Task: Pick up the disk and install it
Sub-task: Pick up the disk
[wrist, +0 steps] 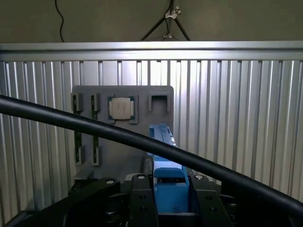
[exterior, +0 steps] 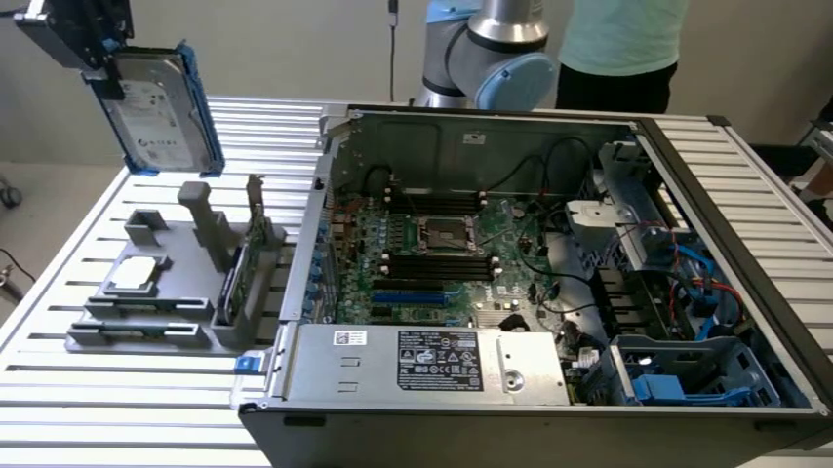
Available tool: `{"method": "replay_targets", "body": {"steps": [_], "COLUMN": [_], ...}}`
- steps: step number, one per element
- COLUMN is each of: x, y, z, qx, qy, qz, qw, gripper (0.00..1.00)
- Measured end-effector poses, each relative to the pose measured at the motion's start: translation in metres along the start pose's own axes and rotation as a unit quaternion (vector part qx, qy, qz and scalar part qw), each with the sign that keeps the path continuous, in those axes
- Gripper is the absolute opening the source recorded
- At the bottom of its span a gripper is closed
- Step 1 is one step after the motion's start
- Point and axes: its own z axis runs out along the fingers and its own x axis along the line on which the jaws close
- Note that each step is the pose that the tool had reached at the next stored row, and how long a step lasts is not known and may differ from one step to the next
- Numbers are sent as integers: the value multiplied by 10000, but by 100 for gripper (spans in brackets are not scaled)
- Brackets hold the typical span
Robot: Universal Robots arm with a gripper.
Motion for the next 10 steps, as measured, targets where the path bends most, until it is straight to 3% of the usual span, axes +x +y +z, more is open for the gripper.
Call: {"method": "replay_targets", "body": {"steps": [10], "x": [46], "y": [-458], "z": [-451], "qx": [-23], "qy": [-18], "qz": [-1], "qw": [10000], "gripper": [32]}}
